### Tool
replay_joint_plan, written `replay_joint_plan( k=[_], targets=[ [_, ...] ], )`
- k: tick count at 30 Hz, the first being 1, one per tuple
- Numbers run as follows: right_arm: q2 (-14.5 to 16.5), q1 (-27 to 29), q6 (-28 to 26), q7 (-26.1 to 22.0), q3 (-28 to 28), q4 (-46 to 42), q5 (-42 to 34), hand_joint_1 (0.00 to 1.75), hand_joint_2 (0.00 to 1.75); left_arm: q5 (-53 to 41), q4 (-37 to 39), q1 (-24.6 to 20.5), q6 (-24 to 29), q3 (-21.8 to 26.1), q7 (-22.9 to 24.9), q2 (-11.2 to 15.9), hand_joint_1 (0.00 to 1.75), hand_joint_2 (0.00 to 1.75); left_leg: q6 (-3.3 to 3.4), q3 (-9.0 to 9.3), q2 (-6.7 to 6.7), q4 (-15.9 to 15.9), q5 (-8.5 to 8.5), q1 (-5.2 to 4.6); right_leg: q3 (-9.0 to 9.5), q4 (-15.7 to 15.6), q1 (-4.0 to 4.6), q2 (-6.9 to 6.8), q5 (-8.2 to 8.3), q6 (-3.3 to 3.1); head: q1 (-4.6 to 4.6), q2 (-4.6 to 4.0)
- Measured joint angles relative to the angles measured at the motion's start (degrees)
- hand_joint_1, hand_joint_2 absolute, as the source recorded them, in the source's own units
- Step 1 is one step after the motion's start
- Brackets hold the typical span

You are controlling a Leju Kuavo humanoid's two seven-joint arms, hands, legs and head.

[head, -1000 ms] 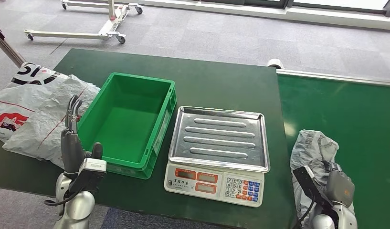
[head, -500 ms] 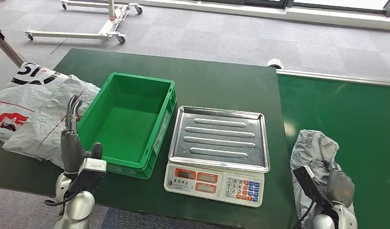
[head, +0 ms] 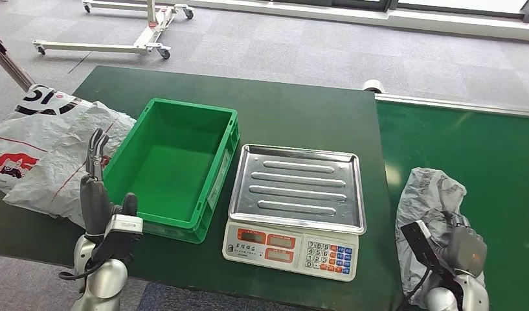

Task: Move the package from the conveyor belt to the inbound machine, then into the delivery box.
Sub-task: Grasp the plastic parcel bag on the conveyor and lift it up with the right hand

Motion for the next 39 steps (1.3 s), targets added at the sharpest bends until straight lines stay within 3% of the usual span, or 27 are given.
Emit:
replay_joint_plan(
  k=[11, 14, 21, 39],
  targets=[
    [0.0, 0.5, -1.1, -0.7, 0.0, -2.2, -0.5, 1.75, 1.75, 0.0, -0.2, 0.0, 0.0, 0.1, 0.0, 0.0, 0.00, 0.00, 0.00, -0.01, 0.00, 0.0, 0.00, -0.01, -0.01, 0.0, 0.00, 0.00, 0.00, 0.00, 0.00, -0.01],
    [-0.1, 1.3, -2.2, -2.6, -1.0, -7.9, -3.1, 1.75, 1.75, 0.3, -0.2, 0.0, 0.0, 0.2, 0.0, 0.0, 0.00, 0.00, -0.01, -0.05, -0.04, 0.0, 0.02, -0.09, -0.07, 0.0, -0.05, -0.03, 0.01, 0.01, -0.01, -0.01],
    [-1.7, 1.6, 1.1, -1.4, -3.3, -19.3, -4.6, 1.75, 1.75, 0.4, -0.3, -0.3, 0.0, 0.2, 0.3, 0.0, 0.00, 0.00, -0.02, -0.05, 0.08, 0.0, 0.02, -0.10, -0.12, 0.0, -0.07, 0.08, 0.02, 0.01, -0.01, 0.00],
    [-1.8, 0.7, 0.4, -1.1, -3.4, -20.8, -3.1, 1.75, 1.75, 0.9, -0.3, -1.4, 0.0, 0.2, 0.4, 0.0, 0.00, 0.00, -0.03, -0.07, 0.06, 0.0, 0.03, -0.10, -0.11, 0.0, -0.05, 0.07, 0.02, 0.00, 0.00, 0.00]
  ],
)
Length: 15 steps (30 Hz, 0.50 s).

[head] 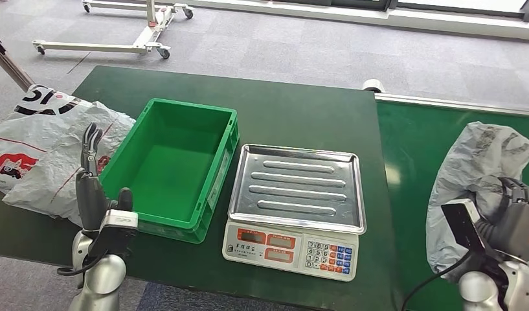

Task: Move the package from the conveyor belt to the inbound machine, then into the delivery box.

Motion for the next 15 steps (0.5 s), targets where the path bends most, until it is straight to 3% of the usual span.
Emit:
replay_joint_plan(
  k=[10, 15],
  targets=[
    [-0.7, -1.8, -1.5, -2.3, 1.8, 0.8, -1.7, 1.75, 1.75, 0.6, 0.3, -0.4, 0.6, 0.1, -0.4, 0.0, 0.00, 0.00, 0.00, -0.02, 0.01, 0.0, 0.01, 0.00, 0.00, 0.0, 0.01, 0.00, 0.01, -0.02, 0.00, -0.01],
    [-1.8, -4.1, -0.6, -0.1, 5.6, 0.9, -0.5, 1.75, 1.75, 1.3, 1.0, -1.1, 0.9, 0.2, -1.1, 0.0, 0.00, 0.00, -0.01, 0.00, 0.06, 0.0, 0.02, 0.00, -0.04, 0.0, 0.00, 0.04, 0.05, -0.05, -0.01, 0.00]
  ],
)
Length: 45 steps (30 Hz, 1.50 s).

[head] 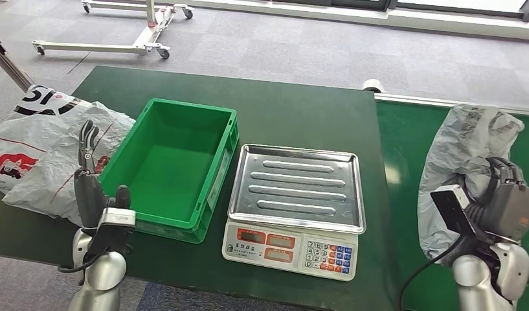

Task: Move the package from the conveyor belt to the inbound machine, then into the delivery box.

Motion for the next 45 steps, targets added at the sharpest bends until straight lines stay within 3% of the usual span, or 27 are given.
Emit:
replay_joint_plan(
  k=[22, 26, 31, 37, 45],
  targets=[
    [-2.4, -1.8, 0.0, 1.1, 2.7, 0.0, -0.6, 1.75, 1.75, 0.7, 1.4, -1.1, 0.5, 0.0, -0.3, 0.4, 0.00, 0.00, -0.01, -0.02, -0.05, 0.0, 0.01, 0.00, 0.00, 0.0, 0.00, -0.04, 0.00, 0.00, 0.00, -0.01],
    [-2.5, -3.2, 1.6, -0.6, 3.6, 0.3, -0.5, 1.75, 1.75, 1.1, 1.7, -1.3, -0.1, 0.0, -0.6, 0.3, 0.00, 0.00, -0.02, -0.10, 0.00, 0.0, 0.02, -0.01, -0.03, 0.1, 0.00, 0.01, 0.02, -0.02, 0.01, 0.00],
    [0.1, -10.7, 7.3, -0.3, 12.7, 4.4, 5.1, 1.75, 1.75, 1.8, 3.4, -3.0, -1.4, -1.2, -1.4, 0.2, 0.00, 0.00, -0.22, -0.05, 0.39, 0.0, 0.15, 0.02, -0.20, 0.1, 0.12, 0.42, 0.16, -0.19, 0.01, 0.00],
    [5.8, -15.9, 4.6, 2.8, 25.2, 14.3, 7.7, 1.75, 1.75, 1.8, 5.0, -3.6, -1.0, -2.3, -1.5, -0.1, 0.00, 0.00, -0.43, -0.09, 0.11, -0.1, 0.40, 0.12, -0.30, 0.1, 0.27, 0.16, 0.21, -0.38, -0.01, 0.00],
    [6.9, -17.6, 4.8, 3.0, 31.4, 18.7, 6.3, 1.75, 1.75, 1.8, 5.6, -3.5, -0.5, -2.4, -1.5, -0.1, 0.00, 0.00, -0.46, -0.18, -0.03, -0.2, 0.40, 0.12, -0.34, 0.2, 0.27, 0.02, 0.18, -0.42, 0.00, 0.00]
  ],
)
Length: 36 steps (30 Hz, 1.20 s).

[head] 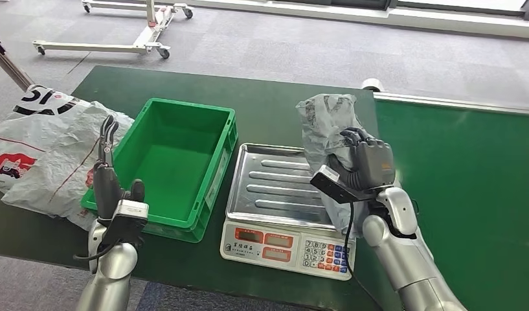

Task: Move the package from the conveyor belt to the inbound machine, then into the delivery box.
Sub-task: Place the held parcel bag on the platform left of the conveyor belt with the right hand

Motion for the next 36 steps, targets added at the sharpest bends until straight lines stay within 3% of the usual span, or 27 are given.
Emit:
replay_joint_plan(
  k=[12, 23, 36],
  targets=[
    [0.5, 0.2, 0.4, 0.1, 1.8, 2.9, -0.1, 1.75, 1.75, -0.1, 0.2, 0.3, 0.2, 0.0, -0.1, 0.0, 0.00, 0.00, 0.00, 0.01, 0.00, 0.0, 0.00, 0.00, 0.00, 0.0, 0.01, 0.00, 0.00, 0.00, 0.00, 0.00],
    [3.8, 0.1, 1.1, -1.7, 5.7, 6.7, 0.5, 1.75, 1.75, -1.1, -0.8, 1.4, 0.2, 0.0, -0.3, -0.2, 0.00, 0.00, -0.01, 0.00, 0.03, 0.0, 0.01, 0.01, -0.03, 0.0, 0.02, 0.02, 0.00, -0.01, 0.00, 0.00],
    [4.8, -0.5, 1.8, -1.8, 6.9, 8.6, 0.5, 1.75, 1.75, -1.1, -1.3, 1.6, 0.0, 0.0, -0.1, -0.2, 0.00, 0.00, -0.01, 0.01, 0.05, 0.0, 0.01, 0.01, -0.02, 0.0, 0.02, 0.04, 0.00, -0.01, -0.02, 0.00]
  ],
)
